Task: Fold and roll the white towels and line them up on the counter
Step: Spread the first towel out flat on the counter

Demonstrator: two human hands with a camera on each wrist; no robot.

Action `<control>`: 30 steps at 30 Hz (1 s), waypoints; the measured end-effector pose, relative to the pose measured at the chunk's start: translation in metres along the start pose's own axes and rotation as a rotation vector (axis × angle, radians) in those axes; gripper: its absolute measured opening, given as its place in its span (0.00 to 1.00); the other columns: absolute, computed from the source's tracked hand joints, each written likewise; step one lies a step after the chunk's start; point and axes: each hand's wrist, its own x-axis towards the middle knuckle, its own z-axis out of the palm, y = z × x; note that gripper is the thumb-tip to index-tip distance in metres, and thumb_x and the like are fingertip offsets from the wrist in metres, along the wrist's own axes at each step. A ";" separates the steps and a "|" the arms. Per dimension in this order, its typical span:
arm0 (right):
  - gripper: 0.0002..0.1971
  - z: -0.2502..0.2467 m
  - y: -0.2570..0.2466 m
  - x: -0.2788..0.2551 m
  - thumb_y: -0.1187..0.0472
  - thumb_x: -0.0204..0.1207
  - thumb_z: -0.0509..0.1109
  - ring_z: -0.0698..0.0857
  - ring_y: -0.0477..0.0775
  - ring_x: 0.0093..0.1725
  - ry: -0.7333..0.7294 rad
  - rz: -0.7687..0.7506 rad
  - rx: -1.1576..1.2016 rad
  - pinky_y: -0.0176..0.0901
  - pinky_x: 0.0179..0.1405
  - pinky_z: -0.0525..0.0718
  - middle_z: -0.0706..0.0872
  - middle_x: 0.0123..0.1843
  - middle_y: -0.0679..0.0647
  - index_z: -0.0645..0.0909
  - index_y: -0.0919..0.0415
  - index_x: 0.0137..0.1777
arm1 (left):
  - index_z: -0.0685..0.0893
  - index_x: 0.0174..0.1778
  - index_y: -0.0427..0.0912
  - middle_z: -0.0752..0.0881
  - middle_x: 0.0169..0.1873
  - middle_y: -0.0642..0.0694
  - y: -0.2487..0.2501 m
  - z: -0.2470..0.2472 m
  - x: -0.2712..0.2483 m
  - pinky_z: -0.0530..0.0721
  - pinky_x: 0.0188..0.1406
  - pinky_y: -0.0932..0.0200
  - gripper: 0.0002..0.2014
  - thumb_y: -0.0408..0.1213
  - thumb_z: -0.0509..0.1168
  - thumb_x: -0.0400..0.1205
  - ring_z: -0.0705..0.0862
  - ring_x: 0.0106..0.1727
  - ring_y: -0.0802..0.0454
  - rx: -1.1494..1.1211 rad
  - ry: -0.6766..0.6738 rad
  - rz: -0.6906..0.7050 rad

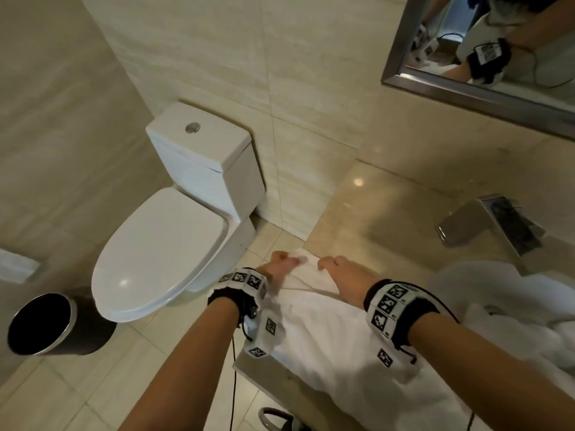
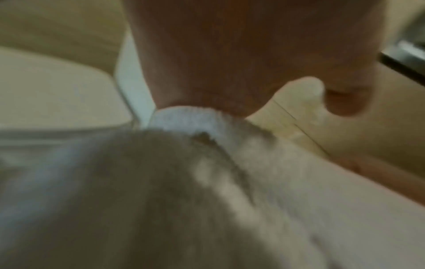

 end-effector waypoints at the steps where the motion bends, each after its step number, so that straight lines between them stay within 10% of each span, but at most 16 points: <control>1: 0.28 0.000 0.003 -0.004 0.64 0.75 0.67 0.79 0.60 0.61 -0.010 -0.014 0.008 0.43 0.52 0.73 0.72 0.70 0.55 0.64 0.50 0.73 | 0.54 0.80 0.47 0.65 0.76 0.41 0.001 -0.002 0.005 0.69 0.71 0.49 0.34 0.48 0.62 0.82 0.69 0.74 0.40 -0.084 0.053 -0.006; 5: 0.23 0.003 0.018 -0.020 0.48 0.79 0.64 0.79 0.58 0.63 0.033 -0.019 0.016 0.46 0.62 0.75 0.74 0.71 0.52 0.66 0.49 0.72 | 0.48 0.82 0.39 0.59 0.80 0.35 0.006 -0.007 0.018 0.61 0.76 0.49 0.34 0.34 0.61 0.84 0.62 0.79 0.38 -0.199 0.141 -0.020; 11: 0.19 -0.002 0.049 -0.030 0.57 0.78 0.65 0.79 0.57 0.61 -0.014 0.122 0.142 0.39 0.52 0.70 0.76 0.67 0.53 0.67 0.51 0.68 | 0.61 0.78 0.49 0.69 0.75 0.43 0.009 -0.010 0.017 0.70 0.72 0.48 0.34 0.59 0.60 0.78 0.72 0.72 0.39 -0.033 0.100 -0.016; 16: 0.18 -0.008 0.070 -0.042 0.58 0.75 0.66 0.81 0.58 0.54 -0.147 0.273 0.006 0.46 0.54 0.77 0.80 0.58 0.56 0.65 0.45 0.61 | 0.58 0.79 0.54 0.62 0.76 0.43 0.020 -0.005 0.005 0.78 0.66 0.50 0.42 0.36 0.73 0.72 0.71 0.72 0.41 0.284 0.050 0.247; 21: 0.22 -0.031 0.042 -0.029 0.65 0.76 0.59 0.72 0.60 0.67 0.119 0.093 -0.307 0.49 0.63 0.71 0.71 0.66 0.57 0.70 0.53 0.71 | 0.57 0.79 0.56 0.54 0.75 0.44 0.027 0.007 -0.005 0.81 0.63 0.52 0.42 0.28 0.69 0.74 0.70 0.71 0.38 0.522 0.033 0.325; 27: 0.30 -0.033 0.032 0.006 0.62 0.79 0.56 0.69 0.64 0.73 0.060 0.253 -0.154 0.52 0.71 0.68 0.66 0.75 0.61 0.54 0.56 0.81 | 0.50 0.79 0.46 0.79 0.60 0.42 0.029 0.000 -0.010 0.79 0.63 0.50 0.38 0.33 0.65 0.78 0.80 0.60 0.42 0.137 0.127 0.240; 30: 0.25 -0.040 0.036 0.015 0.60 0.80 0.57 0.71 0.64 0.72 0.124 0.345 -0.052 0.54 0.70 0.71 0.68 0.74 0.63 0.60 0.62 0.77 | 0.42 0.81 0.45 0.79 0.62 0.40 0.029 -0.002 -0.005 0.77 0.64 0.51 0.42 0.39 0.65 0.80 0.80 0.63 0.40 0.042 0.187 0.137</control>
